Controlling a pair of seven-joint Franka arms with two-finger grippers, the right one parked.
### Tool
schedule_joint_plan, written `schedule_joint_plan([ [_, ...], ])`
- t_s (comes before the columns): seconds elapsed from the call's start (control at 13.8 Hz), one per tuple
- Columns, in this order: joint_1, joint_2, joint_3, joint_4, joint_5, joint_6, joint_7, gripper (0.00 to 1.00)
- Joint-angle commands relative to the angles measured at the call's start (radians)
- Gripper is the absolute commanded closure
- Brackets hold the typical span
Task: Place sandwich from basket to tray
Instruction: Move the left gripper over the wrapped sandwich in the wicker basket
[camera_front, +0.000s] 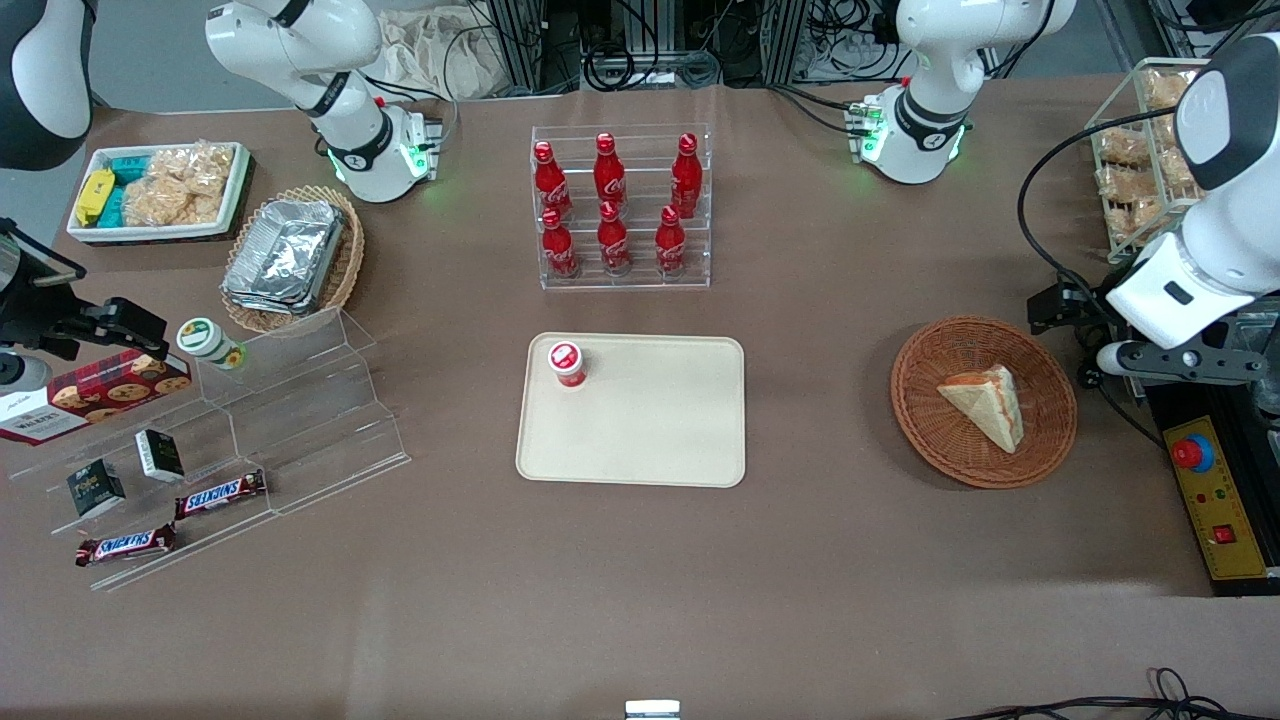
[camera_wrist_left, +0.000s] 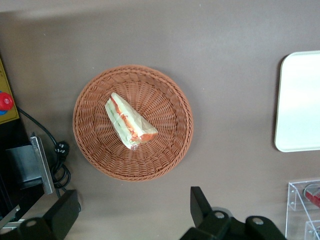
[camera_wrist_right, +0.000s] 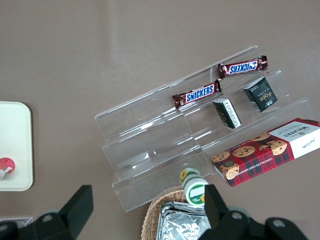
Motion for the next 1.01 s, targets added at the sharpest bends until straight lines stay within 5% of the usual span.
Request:
schedule_joint_plan([
  [0.0, -0.005, 0.023, 0.005, 0.035, 0.008, -0.043, -0.027, 0.0],
  [0.36, -0.002, 0.034, 0.008, 0.012, 0.01, -0.055, -0.114, 0.0],
  [0.72, 0.001, 0.055, 0.011, -0.138, 0.01, 0.115, -0.621, 0.0],
  [0.94, 0.003, 0.058, 0.013, -0.272, 0.036, 0.28, -0.77, 0.0],
])
